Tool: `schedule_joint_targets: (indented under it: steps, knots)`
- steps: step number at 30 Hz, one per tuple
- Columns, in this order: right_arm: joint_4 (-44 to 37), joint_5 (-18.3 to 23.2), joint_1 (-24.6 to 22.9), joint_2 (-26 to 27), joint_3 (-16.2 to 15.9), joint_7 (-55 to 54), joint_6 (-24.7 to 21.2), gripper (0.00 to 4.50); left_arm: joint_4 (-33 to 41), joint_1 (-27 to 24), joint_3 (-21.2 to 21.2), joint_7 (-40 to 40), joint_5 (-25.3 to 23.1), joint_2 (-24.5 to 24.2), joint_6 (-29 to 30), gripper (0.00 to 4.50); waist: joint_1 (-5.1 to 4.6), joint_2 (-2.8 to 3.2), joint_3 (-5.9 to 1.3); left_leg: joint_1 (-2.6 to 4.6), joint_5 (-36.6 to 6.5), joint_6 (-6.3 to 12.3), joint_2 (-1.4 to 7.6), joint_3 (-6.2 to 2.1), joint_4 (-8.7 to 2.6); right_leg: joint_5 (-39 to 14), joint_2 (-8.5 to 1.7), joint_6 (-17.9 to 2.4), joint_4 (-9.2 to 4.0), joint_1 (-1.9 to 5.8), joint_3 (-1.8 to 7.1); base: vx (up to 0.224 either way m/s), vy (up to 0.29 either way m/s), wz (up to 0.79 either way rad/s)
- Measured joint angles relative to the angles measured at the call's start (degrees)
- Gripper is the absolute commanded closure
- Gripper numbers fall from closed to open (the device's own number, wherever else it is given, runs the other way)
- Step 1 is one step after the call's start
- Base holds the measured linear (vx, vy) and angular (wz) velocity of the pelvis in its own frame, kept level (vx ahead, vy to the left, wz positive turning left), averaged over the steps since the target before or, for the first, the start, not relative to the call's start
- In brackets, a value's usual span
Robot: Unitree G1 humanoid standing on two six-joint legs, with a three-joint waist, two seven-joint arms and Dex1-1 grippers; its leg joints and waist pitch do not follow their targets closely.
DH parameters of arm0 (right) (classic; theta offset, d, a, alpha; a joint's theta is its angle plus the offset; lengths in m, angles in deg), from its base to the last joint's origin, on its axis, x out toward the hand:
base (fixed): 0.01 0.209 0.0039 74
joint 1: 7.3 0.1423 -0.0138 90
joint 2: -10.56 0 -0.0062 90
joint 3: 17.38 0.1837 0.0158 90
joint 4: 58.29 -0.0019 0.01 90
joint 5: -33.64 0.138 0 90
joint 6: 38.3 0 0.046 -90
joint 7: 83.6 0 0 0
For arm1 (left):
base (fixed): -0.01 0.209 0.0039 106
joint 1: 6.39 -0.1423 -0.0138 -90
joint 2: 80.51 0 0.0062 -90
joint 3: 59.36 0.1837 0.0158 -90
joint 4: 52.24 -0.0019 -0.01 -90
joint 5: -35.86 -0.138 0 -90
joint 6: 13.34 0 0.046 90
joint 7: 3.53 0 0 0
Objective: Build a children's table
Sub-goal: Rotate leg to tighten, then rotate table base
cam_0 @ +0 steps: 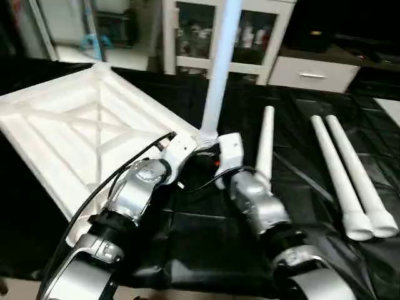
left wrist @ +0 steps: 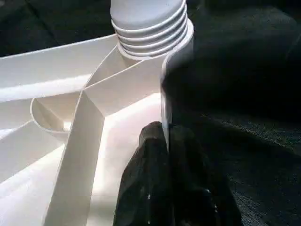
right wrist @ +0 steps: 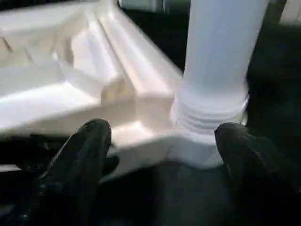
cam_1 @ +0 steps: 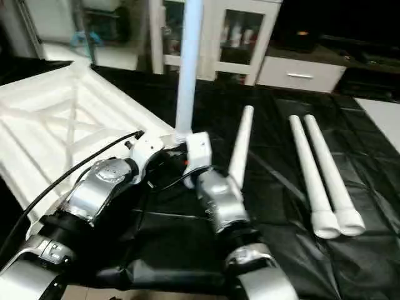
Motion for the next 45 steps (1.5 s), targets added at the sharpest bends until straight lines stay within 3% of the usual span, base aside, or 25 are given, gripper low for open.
schedule_joint_targets:
  steps: [4, 5, 12, 19, 23, 25, 30, 34, 37, 40, 45]
  knots:
    - [-5.3, -0.1, -2.8, -1.0, -0.2, 1.0, -1.3, 0.68, -4.3, 1.7, -0.1, 0.6, -0.2, 0.9, -2.8, 4.5, 0.16, 0.1, 0.02, 0.08, 0.0, -0.02, 0.02, -0.01, -0.02, 0.1, 0.0, 0.1, 0.06, 0.03, -0.01, 0.0, 0.0, 0.0]
    - [-6.5, -0.1, -3.6, -1.0, -0.2, 1.2, -1.7, 0.69, -5.2, 2.2, -0.2, 0.8, -0.2, 1.2, -3.2, 4.05, 0.26, 0.15, 0.04, 0.07, 0.0, -0.02, 0.01, -0.01, -0.01, 0.1, 0.0, 0.1, 0.05, 0.03, 0.0, 0.0, 0.0, 0.0]
    - [-15.0, 0.1, -7.4, -2.0, -0.2, 0.3, -4.7, 0.69, -6.4, 2.6, -5.7, 3.4, 4.4, 4.3, -6.5, 3.56, 0.22, 0.02, 0.25, -0.08, 0.0, -0.03, 0.05, -0.02, 0.18, 0.2, -0.01, 0.0, -0.07, 0.03, -0.02, 0.0, 0.0, 0.0]
    - [-19.8, 0.6, -8.7, -3.2, -0.2, 0.9, -6.7, 0.69, 0.5, 2.2, -9.2, 3.2, 6.6, 1.0, -4.5, 3.0, 0.03, 0.01, 0.26, -0.18, 0.0, -0.01, 0.06, -0.01, -0.04, 0.1, 0.02, 0.1, -0.11, -0.11, -0.05, 0.0, 0.0, 0.0]
    - [-23.2, 0.8, -10.2, -4.9, -1.6, 4.0, -9.0, 0.69, 7.8, -0.5, -11.2, 1.0, 6.9, -5.2, -0.6, 2.74, -0.18, 0.02, 0.3, -0.17, 0.0, -0.01, 0.1, 0.01, -0.06, 0.0, 0.05, 0.1, -0.09, -0.13, -0.05, 0.0, 0.0, 0.0]
    - [-27.0, 1.5, -11.8, -7.2, -3.7, 7.6, -11.1, 0.69, 12.4, -3.2, -12.8, -0.4, 5.8, -13.0, 1.8, 2.56, -0.43, -0.04, 0.36, -0.13, 0.0, -0.03, 0.17, 0.02, -0.06, 0.0, 0.12, 0.1, -0.06, -0.16, -0.05, 0.0, 0.0, 0.0]
    - [-28.9, 2.0, -12.3, -8.7, -6.0, 11.5, -12.8, 0.69, 14.6, -5.3, -16.6, -1.0, 0.8, -23.7, 4.6, 2.19, 0.11, -0.16, 0.45, -0.11, 0.0, -0.04, 0.13, 0.01, -0.03, 0.0, 0.08, 0.1, -0.08, -0.1, -0.01, 0.0, 0.0, 0.0]
    - [-29.6, 2.2, -12.6, -10.1, -7.8, 14.1, -13.1, 0.69, 11.9, -6.6, -19.5, 4.9, -6.3, -35.2, 8.8, 1.88, -0.25, -1.0, 0.67, -0.13, 0.0, -0.06, 0.16, -0.06, -0.03, 0.0, 0.16, 0.1, -0.07, -0.13, -0.03, 0.0, 0.0, 0.0]
    - [-29.6, 2.1, -12.7, -10.6, -7.8, 14.6, -13.6, 0.69, 10.7, -7.8, -20.4, 7.5, -8.6, -38.1, 10.2, 1.62, 0.15, -1.14, 0.57, -0.11, 0.0, 0.0, 0.07, -0.03, -0.03, 0.0, 0.06, 0.1, -0.11, -0.05, 0.0, 0.0, 0.0, 0.0]
    - [-30.7, 2.2, -13.0, -10.8, -9.4, 16.3, -14.8, 0.69, 8.1, -12.2, -19.3, 8.5, -10.6, -40.6, 12.6, 1.47, 0.07, -1.16, 0.57, -0.08, 0.0, -0.01, 0.08, -0.03, -0.02, 0.0, 0.06, 0.1, -0.1, -0.03, 0.0, 0.0, 0.0, 0.0]
    - [-31.9, 2.4, -13.9, -12.8, -9.8, 18.3, -15.6, 0.69, 7.1, -16.7, -18.1, 4.9, -11.0, -41.7, 15.8, 0.98, 0.33, -1.47, 0.56, -0.03, 0.0, -0.1, 0.15, -0.14, -0.01, 0.0, 0.12, 0.1, -0.04, 0.01, -0.1, 0.0, 0.0, 0.0]
